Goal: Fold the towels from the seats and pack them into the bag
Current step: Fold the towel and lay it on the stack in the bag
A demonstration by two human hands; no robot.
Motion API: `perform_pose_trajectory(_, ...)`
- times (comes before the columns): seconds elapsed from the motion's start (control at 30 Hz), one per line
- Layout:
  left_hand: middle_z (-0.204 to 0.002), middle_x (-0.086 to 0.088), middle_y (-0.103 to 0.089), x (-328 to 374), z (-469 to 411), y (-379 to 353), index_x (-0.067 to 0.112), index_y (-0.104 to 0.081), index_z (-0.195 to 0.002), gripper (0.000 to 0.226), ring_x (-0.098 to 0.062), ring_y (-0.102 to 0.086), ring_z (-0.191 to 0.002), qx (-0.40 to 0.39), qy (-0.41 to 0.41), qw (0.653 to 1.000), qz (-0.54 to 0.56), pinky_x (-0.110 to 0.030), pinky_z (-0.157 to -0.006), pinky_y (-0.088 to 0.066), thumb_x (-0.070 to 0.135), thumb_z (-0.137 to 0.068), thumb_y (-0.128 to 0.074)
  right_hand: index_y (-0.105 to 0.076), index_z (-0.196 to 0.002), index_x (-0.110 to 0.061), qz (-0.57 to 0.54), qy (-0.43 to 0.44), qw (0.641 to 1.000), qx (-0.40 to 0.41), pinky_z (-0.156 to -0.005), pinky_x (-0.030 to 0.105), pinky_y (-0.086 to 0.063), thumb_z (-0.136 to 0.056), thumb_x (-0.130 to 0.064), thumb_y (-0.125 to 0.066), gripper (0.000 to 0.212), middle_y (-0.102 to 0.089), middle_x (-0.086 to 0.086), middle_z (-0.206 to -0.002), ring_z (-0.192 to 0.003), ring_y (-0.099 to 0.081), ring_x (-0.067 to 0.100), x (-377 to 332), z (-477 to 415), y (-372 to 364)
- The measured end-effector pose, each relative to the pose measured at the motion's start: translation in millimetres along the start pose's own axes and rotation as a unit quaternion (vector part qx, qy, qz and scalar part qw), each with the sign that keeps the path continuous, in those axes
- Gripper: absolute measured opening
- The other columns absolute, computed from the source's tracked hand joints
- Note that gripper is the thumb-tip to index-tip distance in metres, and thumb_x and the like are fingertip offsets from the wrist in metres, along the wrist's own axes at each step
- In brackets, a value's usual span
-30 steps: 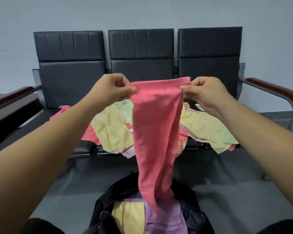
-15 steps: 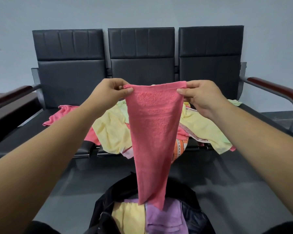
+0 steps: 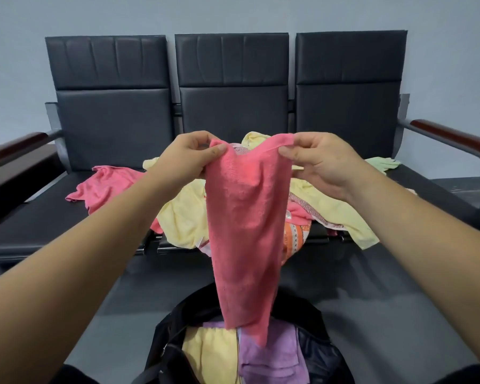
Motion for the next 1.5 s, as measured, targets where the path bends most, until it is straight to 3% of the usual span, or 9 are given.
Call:
perform_pose_trajectory(0.27, -0.092, -0.008, -0.066, -17, -2, -25, 0.007, -0.066, -0.104, 0.024, -0.019, -0.062, -0.082, -0.044, 0.01, 0.988, 0.145, -0.03, -0.072, -0.054, 0.03, -0.098, -0.065, -0.071, -0.11, -0.004, -0.001, -0.092, 0.99, -0.104, -0.083, 0.035, -0.061, -0.09, -0.003, -0.067, 0.02, -0.074, 0.007, -0.096, -0.09, -0.07, 0.018, 32, 7, -47)
perform_pose_trajectory(0.47, -0.115, 0.002, -0.075, -98, 47, -66, 0.014, -0.069, -0.119, 0.034, -0.014, -0.07, -0.109, -0.325, 0.156, 0.933, -0.009, -0.028, -0.092, -0.054, 0.02, -0.086, -0.076, -0.068, -0.108, -0.004, -0.176, -0.055, 0.982, -0.031, -0.088, 0.04, -0.058, -0.082, -0.016, -0.068, 0.028, -0.071, 0.008, -0.092, -0.085, -0.068, 0.019, 19, -12, -25)
perform_pose_trajectory(0.7, -0.112, -0.013, -0.073, -116, 52, -84, 0.001, -0.068, -0.115, 0.034, -0.026, -0.07, -0.105, -0.208, 0.212, 0.927, 0.229, -0.032, -0.088, -0.058, 0.008, -0.082, -0.076, -0.067, -0.107, -0.006, -0.2, -0.24, 0.939, 0.146, -0.055, 0.032, -0.061, -0.097, -0.002, -0.06, 0.012, -0.07, 0.009, -0.093, -0.069, -0.073, 0.015, 107, -15, 13)
perform_pose_trajectory(0.9, -0.101, -0.012, -0.069, -104, 29, -96, 0.004, -0.067, -0.111, 0.03, -0.023, -0.069, -0.09, -0.095, 0.232, 0.888, 0.386, -0.036, -0.087, -0.06, 0.02, -0.085, -0.067, -0.064, -0.103, -0.016, -0.165, -0.326, 0.929, 0.059, -0.084, 0.034, -0.056, -0.093, -0.022, -0.069, 0.012, -0.066, 0.004, -0.096, -0.082, -0.063, 0.015, 157, -14, 3)
perform_pose_trajectory(1.0, -0.096, -0.01, -0.072, -108, 22, -92, 0.003, -0.067, -0.108, 0.021, -0.021, -0.071, -0.086, -0.062, 0.244, 0.856, 0.452, -0.034, -0.081, -0.062, 0.015, -0.092, -0.062, -0.061, -0.105, -0.011, -0.231, -0.354, 0.906, 0.023, -0.107, 0.041, -0.047, -0.087, -0.052, -0.07, 0.045, -0.064, 0.004, -0.091, -0.092, -0.063, 0.017, 160, -15, -3)
perform_pose_trajectory(1.1, -0.102, -0.013, -0.07, -111, 17, -88, 0.0, -0.064, -0.115, 0.025, -0.023, -0.071, -0.095, -0.069, 0.233, 0.833, 0.497, -0.035, -0.086, -0.06, 0.008, -0.091, -0.059, -0.06, -0.123, -0.001, -0.175, -0.386, 0.905, -0.037, -0.103, 0.052, -0.049, -0.079, -0.075, -0.059, 0.087, -0.073, 0.014, -0.114, -0.114, -0.067, 0.029, 171, -11, 1)
perform_pose_trajectory(1.17, -0.112, -0.016, -0.067, -114, 12, -84, -0.003, -0.061, -0.123, 0.035, -0.028, -0.067, -0.109, -0.082, 0.21, 0.829, 0.513, -0.041, -0.098, -0.055, 0.003, -0.089, -0.06, -0.07, -0.11, -0.003, -0.143, -0.383, 0.907, -0.097, -0.097, 0.048, -0.051, -0.075, -0.068, -0.064, 0.075, -0.074, 0.014, -0.108, -0.104, -0.07, 0.028, 173, -8, 1)
perform_pose_trajectory(1.3, -0.118, -0.011, -0.066, -117, 4, -76, 0.011, -0.048, -0.144, 0.06, -0.027, -0.065, -0.113, -0.108, 0.178, 0.879, 0.429, -0.046, -0.102, -0.052, -0.001, -0.087, -0.063, -0.078, -0.104, -0.015, -0.131, -0.328, 0.923, -0.149, -0.098, 0.046, -0.053, -0.079, -0.028, -0.08, 0.028, -0.073, 0.007, -0.106, -0.099, -0.069, 0.022, 165, -11, -3)
perform_pose_trajectory(1.5, -0.12, -0.018, -0.071, -131, 7, -60, 0.0, -0.069, -0.116, 0.046, -0.028, -0.068, -0.11, -0.101, 0.222, 0.954, 0.175, -0.038, -0.095, -0.057, 0.015, -0.073, -0.076, -0.067, -0.104, 0.0, -0.251, -0.185, 0.949, -0.036, -0.107, 0.04, -0.048, -0.093, -0.006, -0.062, 0.013, -0.067, 0.012, -0.1, -0.095, -0.066, 0.021, 136, -29, 14)
Point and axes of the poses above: each hand's wrist, its own z-axis away from the middle knuckle, its own y-axis out of the back of the hand, x = y × z, the point moved 6 cm from there along -z, towards the middle knuckle
